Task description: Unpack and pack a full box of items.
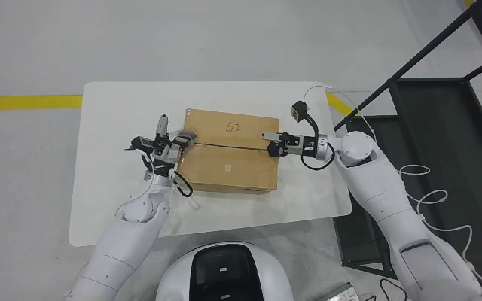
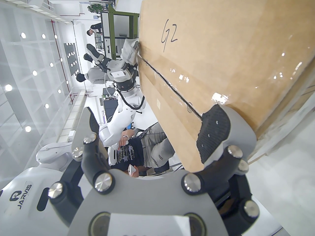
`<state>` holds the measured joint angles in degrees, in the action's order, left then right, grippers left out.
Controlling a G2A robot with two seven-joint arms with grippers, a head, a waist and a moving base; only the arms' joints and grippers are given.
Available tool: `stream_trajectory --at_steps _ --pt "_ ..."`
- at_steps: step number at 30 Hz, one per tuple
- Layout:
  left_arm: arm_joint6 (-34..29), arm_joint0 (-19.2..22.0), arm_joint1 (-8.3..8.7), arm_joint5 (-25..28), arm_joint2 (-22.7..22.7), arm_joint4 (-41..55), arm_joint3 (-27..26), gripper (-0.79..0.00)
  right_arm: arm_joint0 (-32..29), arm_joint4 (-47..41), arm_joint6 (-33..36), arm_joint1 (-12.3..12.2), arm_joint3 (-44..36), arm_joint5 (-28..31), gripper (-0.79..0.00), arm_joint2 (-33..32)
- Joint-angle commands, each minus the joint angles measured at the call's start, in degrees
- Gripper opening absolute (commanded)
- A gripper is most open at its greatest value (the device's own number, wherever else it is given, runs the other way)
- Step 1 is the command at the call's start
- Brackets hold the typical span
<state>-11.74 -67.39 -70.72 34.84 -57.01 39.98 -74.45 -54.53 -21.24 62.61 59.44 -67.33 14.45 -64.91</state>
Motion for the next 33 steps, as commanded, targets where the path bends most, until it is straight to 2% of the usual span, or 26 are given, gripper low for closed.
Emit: stream_trajectory --at_steps 1,7,18,21,27,33 --pt "0.9 0.0 -0.24 -0.5 0.4 -3.1 0.0 0.000 0.0 0.0 0.0 0.0 0.0 0.0 0.000 0.0" --pt "4.2 -0.7 -0.80 -0.8 1.2 -11.8 -0.4 0.000 0.0 0.0 0.0 0.0 0.0 0.0 0.000 0.0" --pt "10.1 -2.9 -1.52 0.8 0.1 -23.2 -4.2 0.000 0.0 0.0 0.0 0.0 0.0 0.0 0.000 0.0" --pt "11.3 -3.4 -1.60 -1.8 -0.4 -25.9 -5.7 0.000 0.0 0.0 0.0 0.0 0.0 0.0 0.000 0.0" --pt "13.9 -4.0 -1.67 -11.0 -1.3 -32.9 -9.3 0.000 0.0 0.0 0.0 0.0 0.0 0.0 0.000 0.0" --pt "14.8 -3.1 -2.05 -17.1 -0.7 -40.1 -11.2 0.000 0.0 0.0 0.0 0.0 0.0 0.0 0.000 0.0"
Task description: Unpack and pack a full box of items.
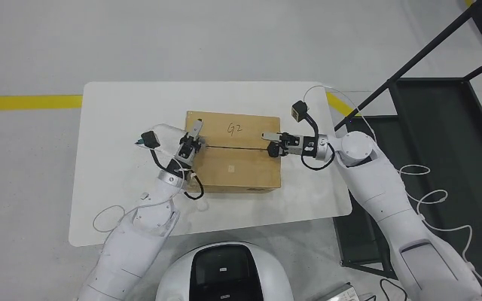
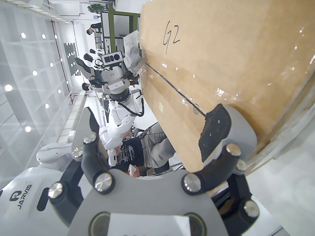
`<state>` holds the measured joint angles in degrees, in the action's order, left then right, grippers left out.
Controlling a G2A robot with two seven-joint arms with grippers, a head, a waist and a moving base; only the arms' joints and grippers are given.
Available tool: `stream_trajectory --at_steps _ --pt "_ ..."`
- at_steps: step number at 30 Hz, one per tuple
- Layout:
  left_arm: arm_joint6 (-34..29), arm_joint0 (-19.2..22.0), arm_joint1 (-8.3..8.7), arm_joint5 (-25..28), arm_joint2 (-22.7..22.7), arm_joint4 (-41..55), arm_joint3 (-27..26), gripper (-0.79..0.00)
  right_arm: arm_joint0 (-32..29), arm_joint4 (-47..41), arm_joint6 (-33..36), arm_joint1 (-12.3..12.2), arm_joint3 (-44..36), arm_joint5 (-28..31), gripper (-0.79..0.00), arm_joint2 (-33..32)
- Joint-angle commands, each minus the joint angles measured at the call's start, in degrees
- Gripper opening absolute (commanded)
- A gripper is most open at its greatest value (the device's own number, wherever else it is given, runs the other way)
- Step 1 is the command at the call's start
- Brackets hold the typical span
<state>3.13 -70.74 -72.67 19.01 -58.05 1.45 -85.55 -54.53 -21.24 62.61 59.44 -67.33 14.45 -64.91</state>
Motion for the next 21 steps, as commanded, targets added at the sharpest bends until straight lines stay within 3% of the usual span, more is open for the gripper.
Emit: stream_trajectory --at_steps 1,10,21 --pt "-0.3 0.5 -0.19 -2.4 0.8 -3.2 0.0 0.000 0.0 0.0 0.0 0.0 0.0 0.0 0.000 0.0" --pt "0.9 2.1 -1.46 -4.2 4.3 -10.7 2.6 0.000 0.0 0.0 0.0 0.0 0.0 0.0 0.000 0.0" --pt "2.5 3.8 -2.91 -2.7 7.7 -19.1 4.3 0.000 0.0 0.0 0.0 0.0 0.0 0.0 0.000 0.0"
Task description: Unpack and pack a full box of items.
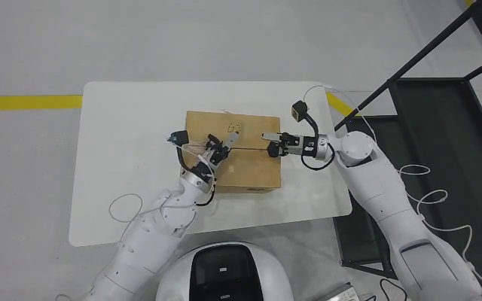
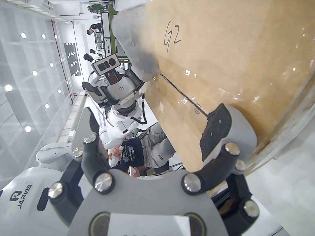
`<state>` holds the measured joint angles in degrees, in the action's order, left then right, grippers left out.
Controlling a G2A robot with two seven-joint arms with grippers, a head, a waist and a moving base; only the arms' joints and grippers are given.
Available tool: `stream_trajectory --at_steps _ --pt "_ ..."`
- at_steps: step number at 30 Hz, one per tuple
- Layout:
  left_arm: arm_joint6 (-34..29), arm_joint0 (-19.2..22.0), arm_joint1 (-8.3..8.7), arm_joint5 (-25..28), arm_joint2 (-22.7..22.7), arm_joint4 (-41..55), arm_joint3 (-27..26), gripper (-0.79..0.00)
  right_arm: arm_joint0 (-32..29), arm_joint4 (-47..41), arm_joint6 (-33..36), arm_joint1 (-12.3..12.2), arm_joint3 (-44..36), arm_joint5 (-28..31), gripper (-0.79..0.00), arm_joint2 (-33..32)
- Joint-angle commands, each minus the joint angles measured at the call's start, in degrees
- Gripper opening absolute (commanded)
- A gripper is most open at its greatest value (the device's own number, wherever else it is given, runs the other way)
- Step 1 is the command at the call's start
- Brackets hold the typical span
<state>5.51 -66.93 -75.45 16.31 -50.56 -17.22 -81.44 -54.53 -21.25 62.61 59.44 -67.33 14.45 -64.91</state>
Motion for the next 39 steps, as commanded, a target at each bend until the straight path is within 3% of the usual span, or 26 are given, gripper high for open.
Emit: stream_trajectory --at_steps 1,4,8,12,24,33,39 --pt "0.1 0.1 -0.24 0.0 0.3 -0.6 0.3 0.000 0.0 0.0 0.0 0.0 0.0 0.0 0.000 0.0" --pt "0.5 0.0 -0.54 1.2 0.4 -0.6 0.5 0.000 0.0 0.0 0.0 0.0 0.0 0.0 0.000 0.0" --pt "0.8 -1.6 -0.53 7.6 -1.6 4.8 -1.5 0.000 0.0 0.0 0.0 0.0 0.0 0.0 0.000 0.0" --pt "-3.2 -4.9 0.33 9.5 -5.5 10.6 -5.3 0.000 0.0 0.0 0.0 0.0 0.0 0.0 0.000 0.0" --pt "-19.8 -15.4 4.04 -0.4 -25.1 27.6 -20.3 0.000 -1.3 0.8 -2.5 -0.2 -1.6 -0.5 0.000 -1.0" --pt "-35.3 -12.5 5.96 -12.5 -35.6 34.0 -18.8 0.000 -5.9 2.2 -4.6 -1.9 -6.0 -0.6 0.000 -7.5" --pt "-42.6 -8.7 6.83 -15.4 -39.1 35.7 -14.4 0.000 -9.7 -0.5 -1.7 -2.9 -12.2 0.3 0.000 -11.6"
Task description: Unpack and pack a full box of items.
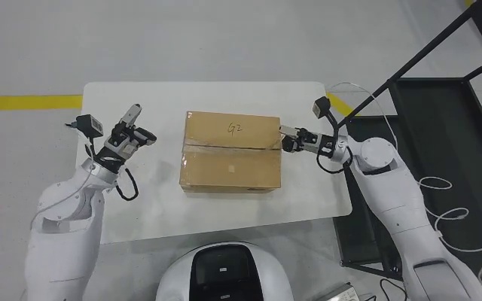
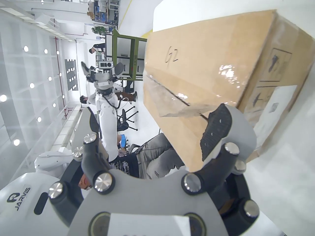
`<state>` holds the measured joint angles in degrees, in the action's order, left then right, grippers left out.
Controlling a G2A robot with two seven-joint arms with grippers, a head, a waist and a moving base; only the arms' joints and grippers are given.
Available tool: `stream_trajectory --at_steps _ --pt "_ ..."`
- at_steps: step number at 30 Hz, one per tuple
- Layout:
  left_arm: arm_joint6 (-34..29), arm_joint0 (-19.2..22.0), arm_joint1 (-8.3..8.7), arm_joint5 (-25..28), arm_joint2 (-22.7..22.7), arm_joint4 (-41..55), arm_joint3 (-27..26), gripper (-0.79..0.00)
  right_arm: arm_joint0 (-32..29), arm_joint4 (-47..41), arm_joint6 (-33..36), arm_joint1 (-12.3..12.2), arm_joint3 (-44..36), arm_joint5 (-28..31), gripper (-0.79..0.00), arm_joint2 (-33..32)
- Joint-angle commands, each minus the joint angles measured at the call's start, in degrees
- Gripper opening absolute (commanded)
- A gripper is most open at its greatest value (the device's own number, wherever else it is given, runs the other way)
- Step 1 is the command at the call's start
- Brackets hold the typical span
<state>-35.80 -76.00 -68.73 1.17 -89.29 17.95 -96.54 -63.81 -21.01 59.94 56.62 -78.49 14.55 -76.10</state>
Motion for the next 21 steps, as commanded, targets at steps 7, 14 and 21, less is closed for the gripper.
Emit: stream_trajectory --at_steps 7,14,21 --pt "-8.1 3.6 1.16 -3.0 -4.0 2.1 4.7 0.000 1.2 -3.7 6.3 0.1 -5.6 -0.2 0.000 1.6" --pt "-13.8 6.0 2.18 -5.8 -6.8 3.8 8.4 0.000 5.7 0.0 4.8 1.4 -6.9 -2.3 0.000 8.2" --pt "-13.7 5.1 2.25 -5.5 -7.1 5.6 8.9 0.000 4.5 -1.6 7.8 1.4 -9.5 -4.4 0.000 9.7"
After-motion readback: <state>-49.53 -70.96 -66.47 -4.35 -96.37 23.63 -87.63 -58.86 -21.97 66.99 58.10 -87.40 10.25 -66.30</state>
